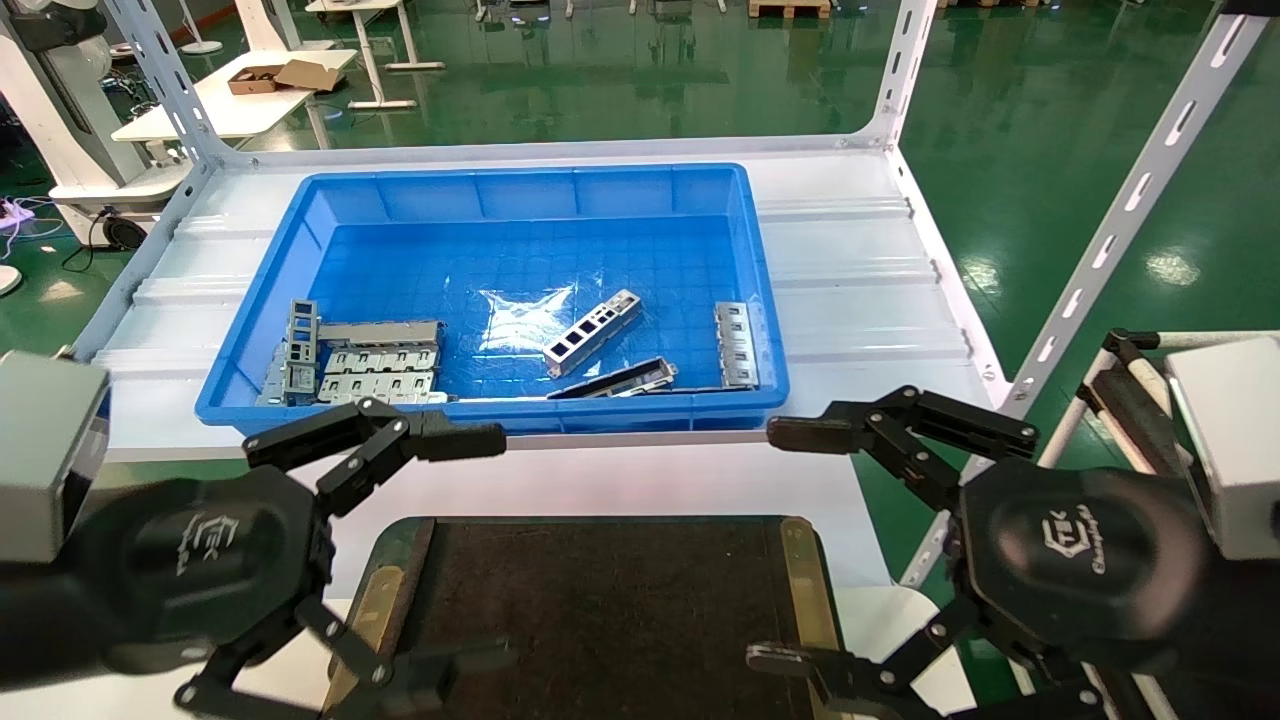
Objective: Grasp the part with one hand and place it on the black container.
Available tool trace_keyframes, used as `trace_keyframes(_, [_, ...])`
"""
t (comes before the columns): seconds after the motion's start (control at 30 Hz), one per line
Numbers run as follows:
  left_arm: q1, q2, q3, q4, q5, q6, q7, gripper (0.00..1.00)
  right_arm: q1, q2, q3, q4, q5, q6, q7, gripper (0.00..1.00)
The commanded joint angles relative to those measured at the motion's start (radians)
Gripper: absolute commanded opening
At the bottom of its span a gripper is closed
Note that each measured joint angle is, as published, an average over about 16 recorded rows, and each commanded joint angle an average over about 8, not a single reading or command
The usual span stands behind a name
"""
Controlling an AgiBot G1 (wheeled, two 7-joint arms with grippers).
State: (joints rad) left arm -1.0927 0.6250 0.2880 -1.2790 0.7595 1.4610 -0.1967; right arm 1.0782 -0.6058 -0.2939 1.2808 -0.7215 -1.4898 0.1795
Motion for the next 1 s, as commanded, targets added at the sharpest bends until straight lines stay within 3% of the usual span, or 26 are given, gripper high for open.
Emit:
trace_keyframes(0.03, [-0.004,0.001,0.001,-0.002,0.005,-0.008,-0.004,1.0,0.0,0.0,0.0,0.0,0.0,0.0,0.0,1.0])
trace_keyframes(0.5, [-0.123,0.123,0.081,0.085,0.206,-0.17,-0.032,1.0,0.0,0.0,-0.001,0.0,0.001,0.0,-0.001,1.0])
trace_keyframes(1.0, [-0.324,0.358,0.197,0.421,0.458,-0.36,0.01,1.0,0.001,0.001,-0.002,0.0,0.001,0.0,-0.001,1.0])
